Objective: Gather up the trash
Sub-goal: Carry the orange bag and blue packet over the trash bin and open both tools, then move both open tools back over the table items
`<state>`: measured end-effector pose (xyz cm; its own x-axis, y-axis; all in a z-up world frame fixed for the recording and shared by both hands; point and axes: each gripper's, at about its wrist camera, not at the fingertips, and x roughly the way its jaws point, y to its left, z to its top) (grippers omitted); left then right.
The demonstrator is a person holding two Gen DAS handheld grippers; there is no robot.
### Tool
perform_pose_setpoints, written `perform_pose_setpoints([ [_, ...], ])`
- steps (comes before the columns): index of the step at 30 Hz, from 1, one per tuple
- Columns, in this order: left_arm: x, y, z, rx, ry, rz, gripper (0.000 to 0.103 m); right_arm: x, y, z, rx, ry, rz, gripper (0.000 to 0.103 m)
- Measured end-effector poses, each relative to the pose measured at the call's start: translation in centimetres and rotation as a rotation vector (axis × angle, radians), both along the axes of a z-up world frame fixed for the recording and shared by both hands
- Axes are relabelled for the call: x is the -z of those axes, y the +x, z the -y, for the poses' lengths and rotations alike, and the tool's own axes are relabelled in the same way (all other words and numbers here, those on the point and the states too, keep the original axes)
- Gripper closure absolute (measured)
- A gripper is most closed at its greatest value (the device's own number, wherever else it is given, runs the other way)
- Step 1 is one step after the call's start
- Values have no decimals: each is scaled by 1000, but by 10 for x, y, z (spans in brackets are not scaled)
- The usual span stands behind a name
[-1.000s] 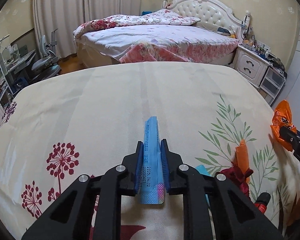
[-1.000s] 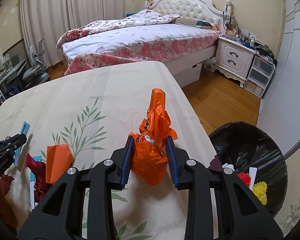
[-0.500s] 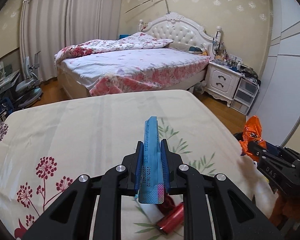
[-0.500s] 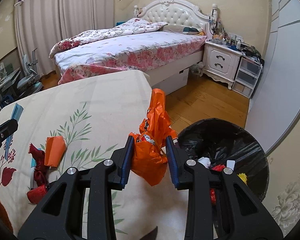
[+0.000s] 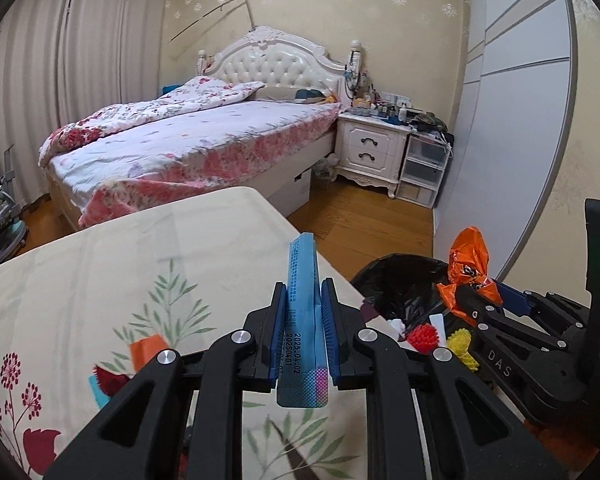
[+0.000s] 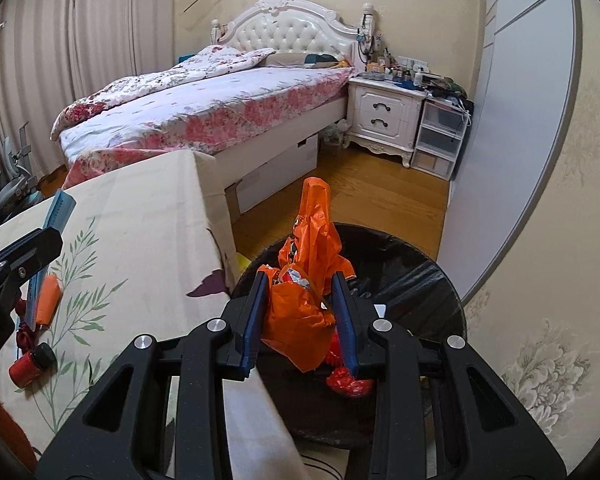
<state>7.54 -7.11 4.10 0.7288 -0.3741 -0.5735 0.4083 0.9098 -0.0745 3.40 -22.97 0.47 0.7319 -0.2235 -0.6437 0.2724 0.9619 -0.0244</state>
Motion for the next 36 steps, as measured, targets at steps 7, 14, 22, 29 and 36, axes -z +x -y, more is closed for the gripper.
perform_pose_setpoints([
  [7,9,9,44,55,35,1,84,7,1,29,48,18,-2,72],
  [14,21,16,75,86,71,-4,84,16,7,48,77,41,-15,72],
  [22,33,29,105,119,113,-11,84,24,11,67,105,62,-25,71],
  [29,45,36,119,136,154,-39,71,29,14,75,122,73,-32,70],
  [36,48,42,111,91,142,-57,46,32,14,74,139,50,-31,60],
])
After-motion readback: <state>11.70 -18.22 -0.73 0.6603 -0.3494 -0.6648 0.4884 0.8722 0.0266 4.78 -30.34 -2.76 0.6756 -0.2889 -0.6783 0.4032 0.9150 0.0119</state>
